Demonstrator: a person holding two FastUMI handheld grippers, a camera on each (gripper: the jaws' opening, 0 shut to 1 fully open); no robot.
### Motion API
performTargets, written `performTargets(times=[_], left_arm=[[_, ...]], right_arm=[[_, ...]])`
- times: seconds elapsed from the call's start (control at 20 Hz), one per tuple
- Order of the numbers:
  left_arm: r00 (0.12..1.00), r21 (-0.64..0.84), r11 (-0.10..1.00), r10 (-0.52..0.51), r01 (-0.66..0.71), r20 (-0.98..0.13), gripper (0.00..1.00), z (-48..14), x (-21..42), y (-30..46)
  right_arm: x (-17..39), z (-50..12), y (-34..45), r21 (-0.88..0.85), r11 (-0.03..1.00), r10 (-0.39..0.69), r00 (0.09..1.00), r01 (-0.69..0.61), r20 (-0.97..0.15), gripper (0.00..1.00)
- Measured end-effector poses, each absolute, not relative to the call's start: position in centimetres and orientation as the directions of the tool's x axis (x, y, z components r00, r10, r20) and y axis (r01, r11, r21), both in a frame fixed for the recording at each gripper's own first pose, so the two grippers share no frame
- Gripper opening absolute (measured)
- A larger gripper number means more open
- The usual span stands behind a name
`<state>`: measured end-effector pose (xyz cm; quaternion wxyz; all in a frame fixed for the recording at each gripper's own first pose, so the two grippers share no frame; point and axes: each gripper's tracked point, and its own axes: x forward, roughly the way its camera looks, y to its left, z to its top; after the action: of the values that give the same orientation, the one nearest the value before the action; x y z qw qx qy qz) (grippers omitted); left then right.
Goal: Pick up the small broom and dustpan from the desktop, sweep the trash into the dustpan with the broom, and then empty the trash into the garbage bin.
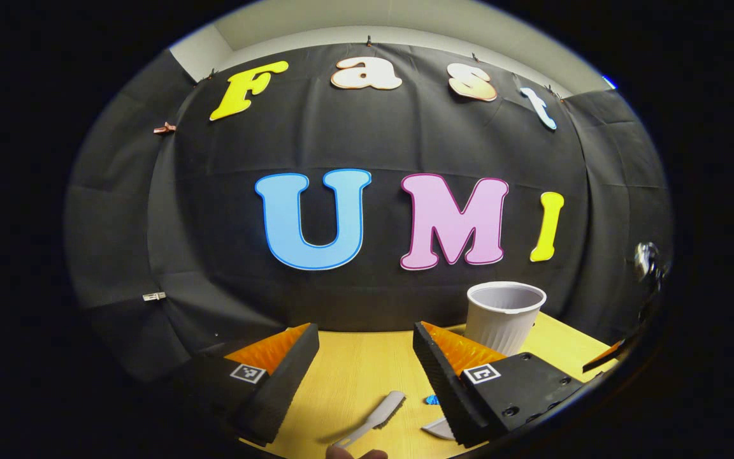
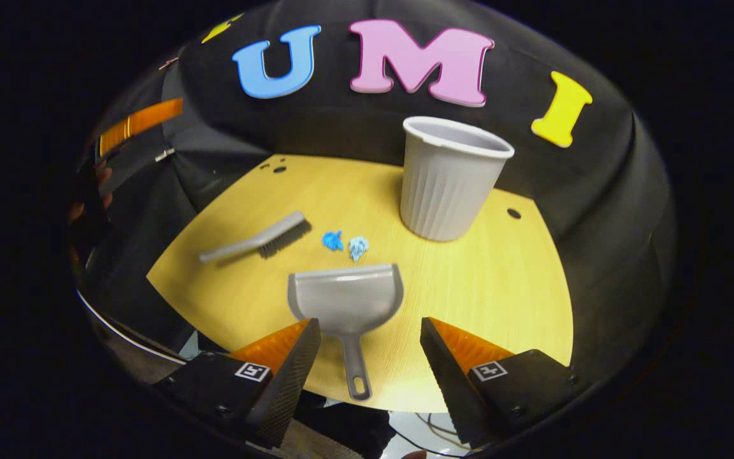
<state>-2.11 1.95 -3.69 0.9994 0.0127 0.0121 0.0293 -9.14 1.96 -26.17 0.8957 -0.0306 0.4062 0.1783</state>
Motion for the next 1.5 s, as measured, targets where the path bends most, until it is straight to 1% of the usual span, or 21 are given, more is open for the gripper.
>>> performTargets(times=[0.1,0.25,0.4,0.6,0.85,1.05,1.15,1.2,1.25,1.3,1.35,1.4,1.45,1.5], left_arm=[[0.997,0.028,0.997,0.07,-0.07,-0.028,0.97,-4.0,-2.4,2.3],[0.996,0.031,0.996,0.087,-0.086,-0.035,0.97,-4.3,-2.6,2.9],[0.994,0.036,0.994,0.105,-0.103,-0.041,0.96,-4.6,-2.9,3.7],[0.991,0.042,0.992,0.123,-0.121,-0.049,0.96,-5.1,-2.8,4.6],[0.989,0.036,0.991,0.132,-0.13,-0.066,0.96,-5.8,-2.1,5.4],[0.988,0.028,0.991,0.131,-0.13,-0.08,0.96,-6.4,-1.2,5.9],[0.987,0.026,0.992,0.129,-0.127,-0.091,0.96,-6.8,-0.7,6.2],[0.987,0.024,0.992,0.125,-0.124,-0.097,0.97,-7.2,-0.5,6.3],[0.987,0.021,0.992,0.124,-0.122,-0.104,0.96,-7.3,-0.3,6.5],[0.987,0.019,0.993,0.12,-0.119,-0.111,0.96,-7.8,0.0,6.6],[0.986,0.019,0.993,0.116,-0.114,-0.118,0.97,-8.0,0.3,6.8],[0.985,0.021,0.993,0.114,-0.112,-0.128,0.96,-8.5,0.7,7.1],[0.984,0.023,0.994,0.112,-0.109,-0.14,0.97,-9.0,0.9,7.4],[0.982,0.024,0.994,0.107,-0.104,-0.153,0.97,-9.6,1.2,7.8]], right_arm=[[-9.2,-30.3,2.8,0.097,0.927,0.293,0.54,-0.362,-0.789,0.98],[-10.7,-34.5,3.4,0.09,0.916,0.269,0.431,-0.392,-0.861,0.98],[-10.9,-37.8,4.0,0.088,0.911,0.249,0.366,-0.403,-0.897,0.99],[-10.1,-41.1,5.1,0.084,0.911,0.225,0.317,-0.403,-0.921,0.99],[-8.9,-43.2,6.7,0.095,0.916,0.213,0.273,-0.389,-0.938,0.99],[-8.8,-44.0,7.3,0.104,0.914,0.214,0.249,-0.393,-0.944,0.95],[-8.3,-44.1,7.7,0.108,0.911,0.225,0.26,-0.398,-0.939,0.88],[-7.8,-43.9,7.8,0.107,0.914,0.225,0.268,-0.392,-0.937,0.72],[-7.6,-44.1,7.7,0.108,0.916,0.224,0.27,-0.386,-0.937,0.69],[-7.2,-44.0,7.7,0.11,0.919,0.222,0.266,-0.379,-0.938,0.52],[-7.5,-44.1,7.6,0.115,0.918,0.22,0.245,-0.38,-0.944,0.35],[-7.3,-44.2,7.6,0.115,0.914,0.218,0.231,-0.39,-0.948,0.39],[-7.4,-44.1,7.6,0.113,0.91,0.214,0.22,-0.4,-0.952,0.39],[-7.3,-44.2,7.6,0.109,0.908,0.212,0.221,-0.404,-0.952,0.43]])
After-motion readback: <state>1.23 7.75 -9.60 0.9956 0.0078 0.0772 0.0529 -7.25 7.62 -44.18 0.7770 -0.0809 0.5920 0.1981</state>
